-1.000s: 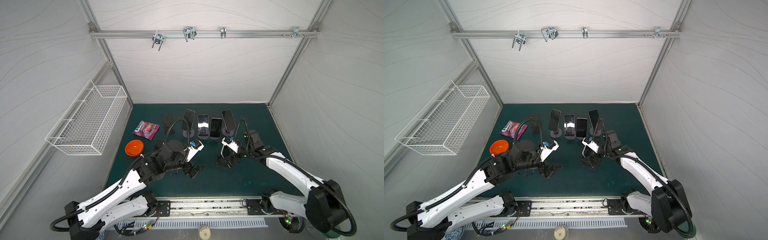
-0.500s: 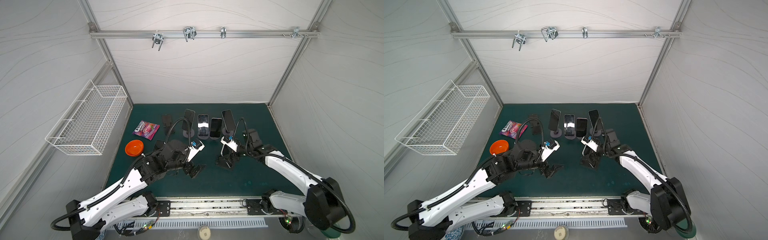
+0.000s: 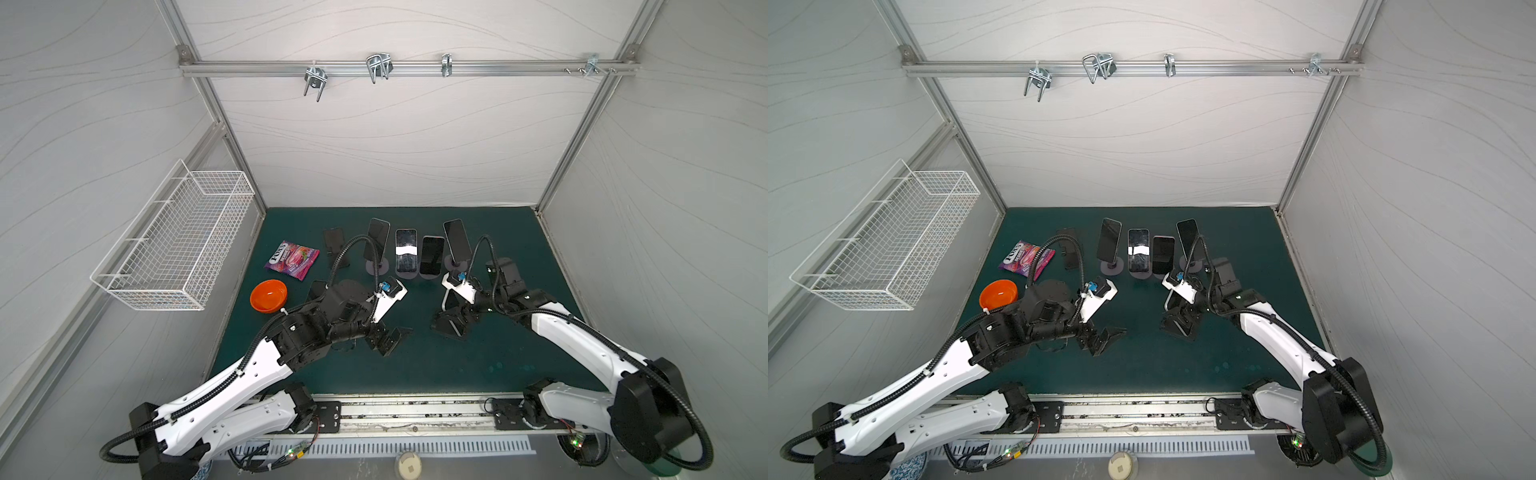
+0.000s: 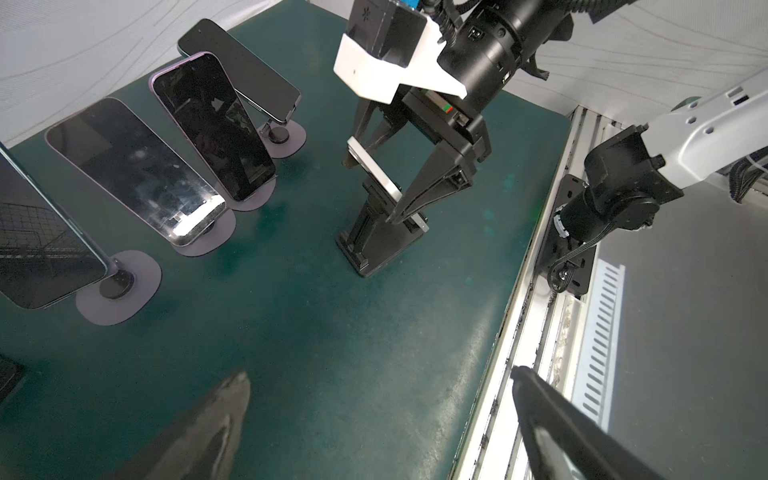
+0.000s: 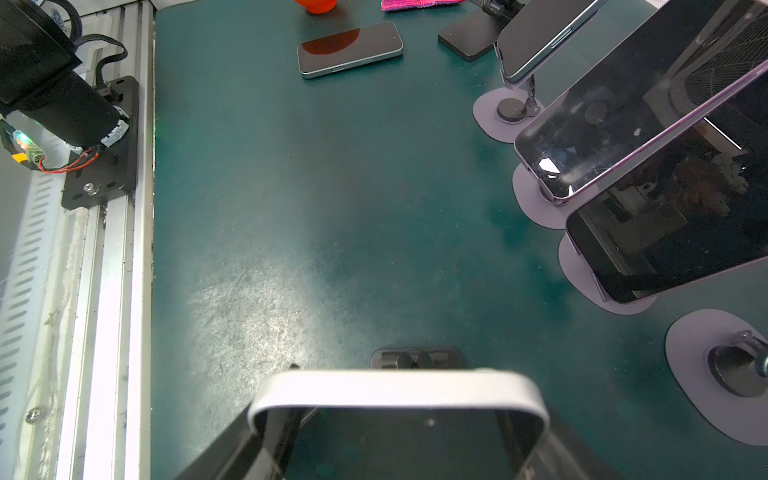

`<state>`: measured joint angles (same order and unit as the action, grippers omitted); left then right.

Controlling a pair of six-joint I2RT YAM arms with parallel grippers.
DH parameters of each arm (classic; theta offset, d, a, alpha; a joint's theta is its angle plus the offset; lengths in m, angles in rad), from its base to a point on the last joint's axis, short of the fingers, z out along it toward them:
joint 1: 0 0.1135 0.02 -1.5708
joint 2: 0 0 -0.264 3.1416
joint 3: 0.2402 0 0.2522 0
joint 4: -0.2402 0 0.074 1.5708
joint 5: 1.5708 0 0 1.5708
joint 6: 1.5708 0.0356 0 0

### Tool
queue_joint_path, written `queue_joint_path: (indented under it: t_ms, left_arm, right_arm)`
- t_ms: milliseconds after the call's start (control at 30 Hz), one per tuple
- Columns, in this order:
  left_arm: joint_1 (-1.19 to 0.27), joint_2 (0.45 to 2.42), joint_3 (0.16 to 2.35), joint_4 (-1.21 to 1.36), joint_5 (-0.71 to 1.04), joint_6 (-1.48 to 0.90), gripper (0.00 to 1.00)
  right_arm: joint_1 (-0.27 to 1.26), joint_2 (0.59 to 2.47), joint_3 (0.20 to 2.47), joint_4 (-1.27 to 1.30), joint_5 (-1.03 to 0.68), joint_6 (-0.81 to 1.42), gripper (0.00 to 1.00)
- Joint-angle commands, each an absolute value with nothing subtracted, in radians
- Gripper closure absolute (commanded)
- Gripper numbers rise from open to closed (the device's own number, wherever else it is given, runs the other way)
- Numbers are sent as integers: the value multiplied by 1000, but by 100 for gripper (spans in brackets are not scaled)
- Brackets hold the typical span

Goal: Remove the phone from the phone stand
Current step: 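Close the right gripper on the top edge of the white-backed phone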

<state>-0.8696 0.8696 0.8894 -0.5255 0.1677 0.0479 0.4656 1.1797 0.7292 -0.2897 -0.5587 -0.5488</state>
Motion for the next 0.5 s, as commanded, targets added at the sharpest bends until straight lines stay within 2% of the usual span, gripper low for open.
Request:
queue_joint_path:
  t_ms: [0, 467]
  left_arm:
    - [-873, 845, 891, -506, 151, 31, 1]
    - [-873, 811, 876, -505, 123, 27, 1]
  right_arm:
    - [472, 1155, 749, -326, -591, -582, 29]
    - [472, 1123, 814, -389, -594, -553, 41]
